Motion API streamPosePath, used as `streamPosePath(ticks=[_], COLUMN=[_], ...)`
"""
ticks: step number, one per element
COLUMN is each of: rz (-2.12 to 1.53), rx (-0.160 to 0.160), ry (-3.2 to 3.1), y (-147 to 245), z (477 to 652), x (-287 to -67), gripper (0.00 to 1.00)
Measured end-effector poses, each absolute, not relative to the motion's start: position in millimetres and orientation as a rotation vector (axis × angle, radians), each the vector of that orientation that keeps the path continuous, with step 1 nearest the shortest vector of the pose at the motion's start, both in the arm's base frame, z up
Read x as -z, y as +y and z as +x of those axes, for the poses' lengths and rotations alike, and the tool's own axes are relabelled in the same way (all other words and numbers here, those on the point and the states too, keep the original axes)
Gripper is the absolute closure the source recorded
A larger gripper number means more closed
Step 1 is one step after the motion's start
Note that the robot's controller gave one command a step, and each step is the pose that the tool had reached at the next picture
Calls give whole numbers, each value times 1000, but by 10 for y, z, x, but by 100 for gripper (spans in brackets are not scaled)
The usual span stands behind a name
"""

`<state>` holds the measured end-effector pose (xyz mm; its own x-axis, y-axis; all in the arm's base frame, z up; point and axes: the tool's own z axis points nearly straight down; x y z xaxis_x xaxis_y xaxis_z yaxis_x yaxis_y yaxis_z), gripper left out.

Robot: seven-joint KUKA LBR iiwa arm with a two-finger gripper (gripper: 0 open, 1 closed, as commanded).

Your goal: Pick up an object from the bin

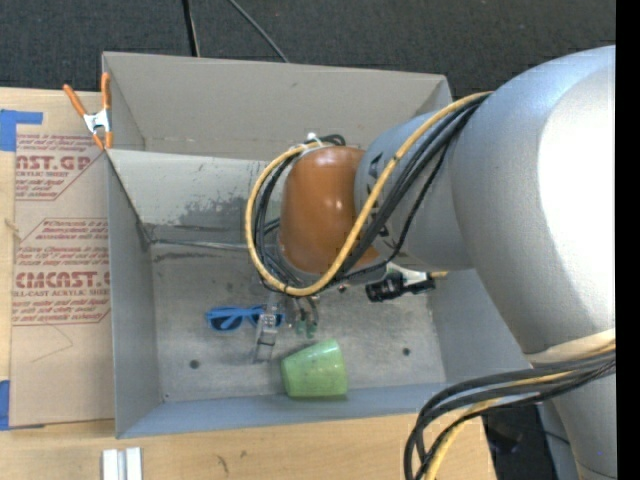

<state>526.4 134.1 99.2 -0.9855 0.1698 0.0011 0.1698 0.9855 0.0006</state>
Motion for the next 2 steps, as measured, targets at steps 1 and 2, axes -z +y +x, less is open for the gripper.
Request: streamPosePath(ticks=[1, 2], rz=[-382, -382], rx=[0, 1], ry=[-3116, -3118], y=[1440, 1445], z=[5303, 5300], x=[-681, -674], gripper=[0, 0])
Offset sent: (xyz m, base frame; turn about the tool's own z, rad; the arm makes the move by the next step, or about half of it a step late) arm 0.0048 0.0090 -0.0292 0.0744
